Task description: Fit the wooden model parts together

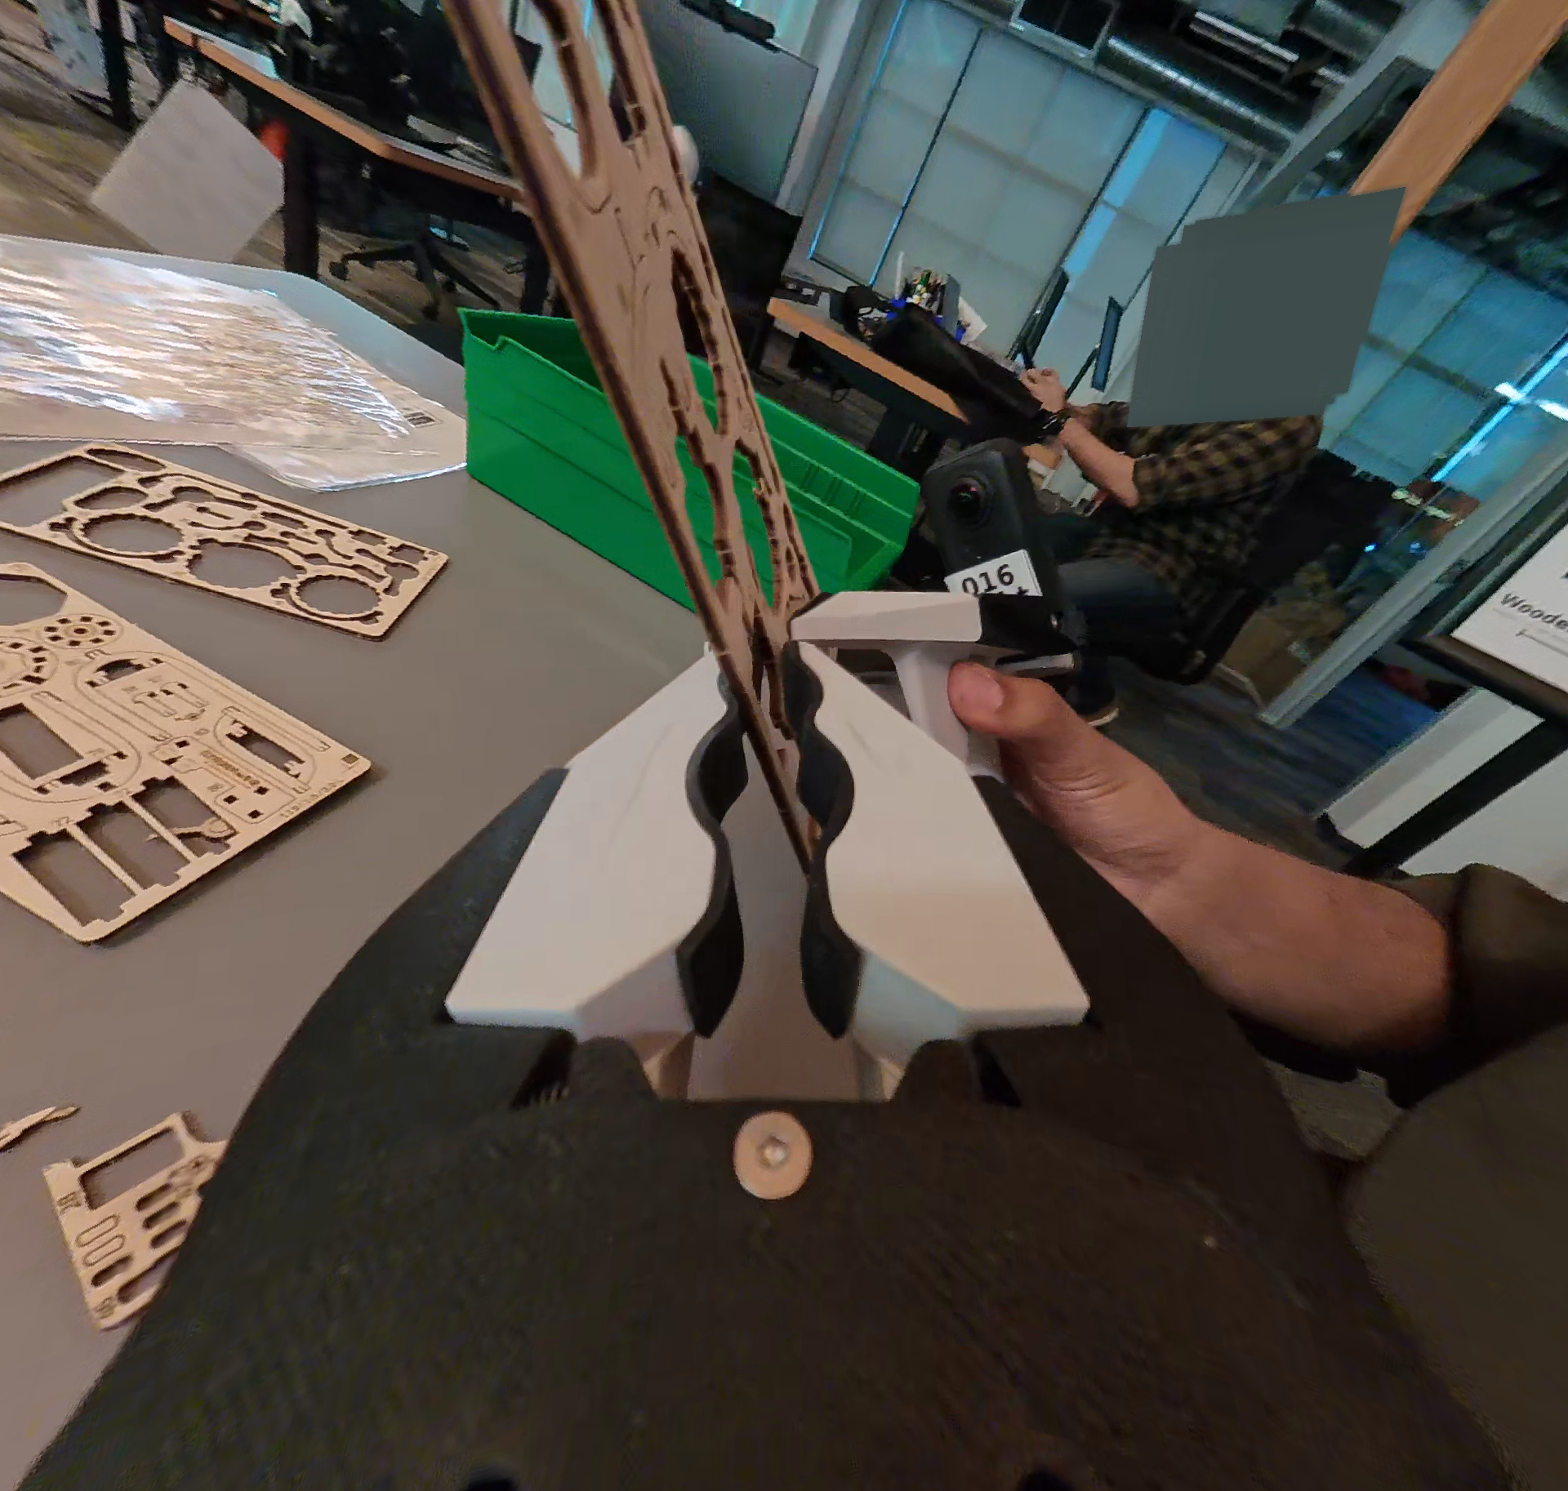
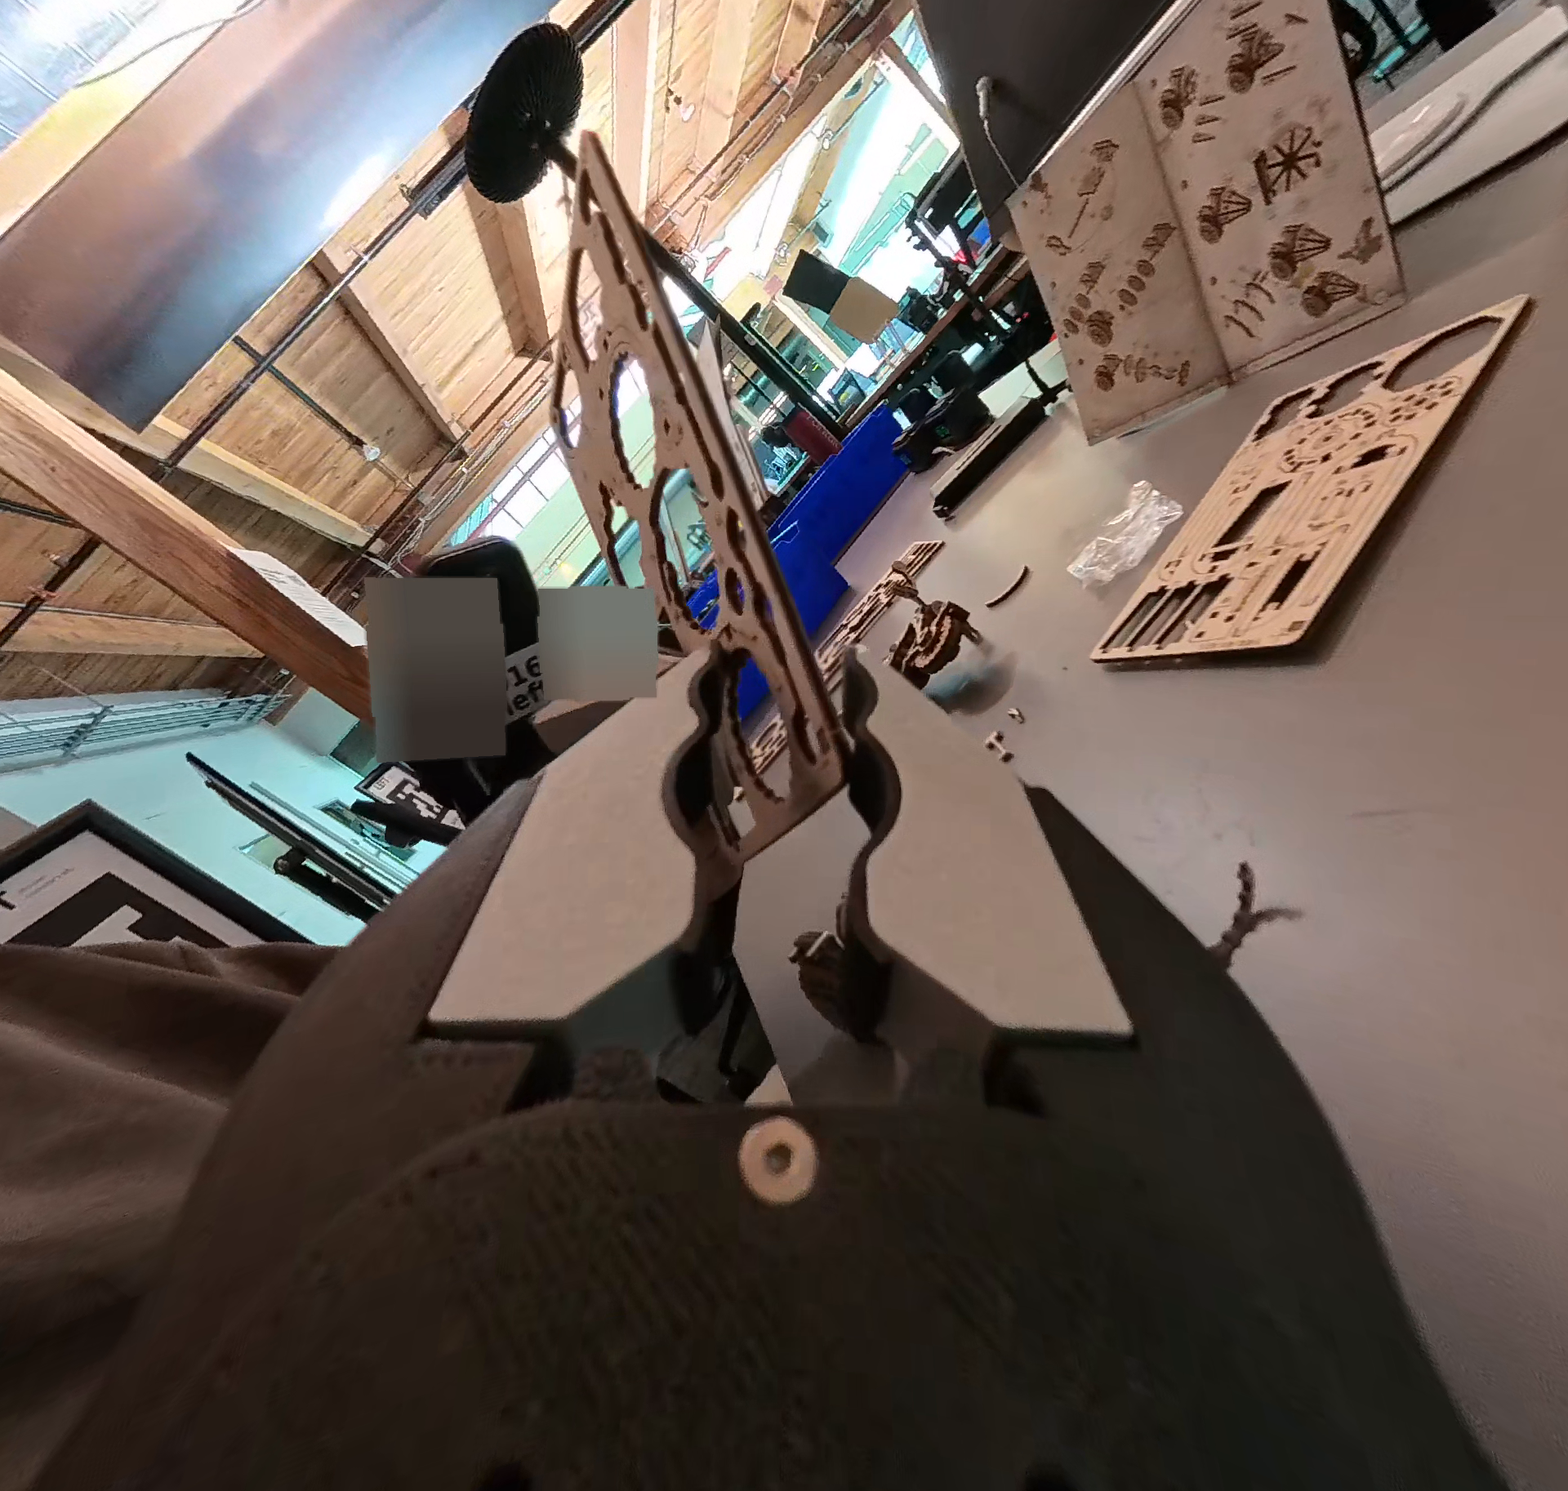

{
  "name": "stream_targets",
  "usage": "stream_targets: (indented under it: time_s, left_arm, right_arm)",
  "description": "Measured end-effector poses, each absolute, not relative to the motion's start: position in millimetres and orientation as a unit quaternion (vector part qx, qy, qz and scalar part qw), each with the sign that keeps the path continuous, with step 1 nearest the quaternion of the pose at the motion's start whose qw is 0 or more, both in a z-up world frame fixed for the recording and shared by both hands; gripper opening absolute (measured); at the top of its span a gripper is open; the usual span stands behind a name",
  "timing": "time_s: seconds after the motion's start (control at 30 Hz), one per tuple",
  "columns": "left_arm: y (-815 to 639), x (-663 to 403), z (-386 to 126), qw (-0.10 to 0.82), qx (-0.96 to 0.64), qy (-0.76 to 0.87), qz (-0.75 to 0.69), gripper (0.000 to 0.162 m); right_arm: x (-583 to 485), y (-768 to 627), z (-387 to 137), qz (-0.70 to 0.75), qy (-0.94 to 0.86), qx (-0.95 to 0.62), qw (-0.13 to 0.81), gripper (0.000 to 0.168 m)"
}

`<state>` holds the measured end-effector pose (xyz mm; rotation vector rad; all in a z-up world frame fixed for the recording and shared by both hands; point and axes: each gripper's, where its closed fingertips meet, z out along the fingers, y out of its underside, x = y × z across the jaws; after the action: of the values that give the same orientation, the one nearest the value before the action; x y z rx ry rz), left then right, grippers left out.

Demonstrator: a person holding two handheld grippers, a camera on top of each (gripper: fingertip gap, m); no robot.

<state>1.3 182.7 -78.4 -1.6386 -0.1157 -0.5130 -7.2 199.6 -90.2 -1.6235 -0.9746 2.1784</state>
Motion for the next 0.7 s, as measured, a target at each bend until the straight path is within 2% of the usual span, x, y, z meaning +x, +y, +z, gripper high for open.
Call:
stream_targets:
  time_s: [0.2, 0.27, 0.33, 0.4, 0.6, 0.7]
  left_arm:
    - [185, -1, -84, 0.652, -0.734, -0.043, -0.186, 0.003]
    - [185, -1, -84, 0.654, -0.734, -0.039, -0.178, 0.004]
    - [186, 13, -81, 0.657, -0.733, -0.007, -0.176, 0.003]
    - [188, 19, -76, 0.663, -0.733, 0.005, -0.152, 0.001]
    - [190, -5, -63, 0.668, -0.697, -0.077, -0.251, 0.0]
    - [188, -17, -67, 0.661, -0.681, -0.118, -0.292, 0.0]
  right_arm:
    - [-10, 203, -96, 0.734, -0.336, -0.572, 0.143, 0.027]
    - [-12, 205, -99, 0.721, -0.341, -0.58, 0.163, 0.028]
    - [-15, 214, -110, 0.678, -0.36, -0.603, 0.217, 0.022]
    - [-16, 219, -101, 0.694, -0.335, -0.597, 0.223, 0.027]
    - [-11, 222, -87, 0.712, -0.33, -0.58, 0.218, 0.024]
    - [-7, 228, -91, 0.713, -0.329, -0.583, 0.209, 0.031]
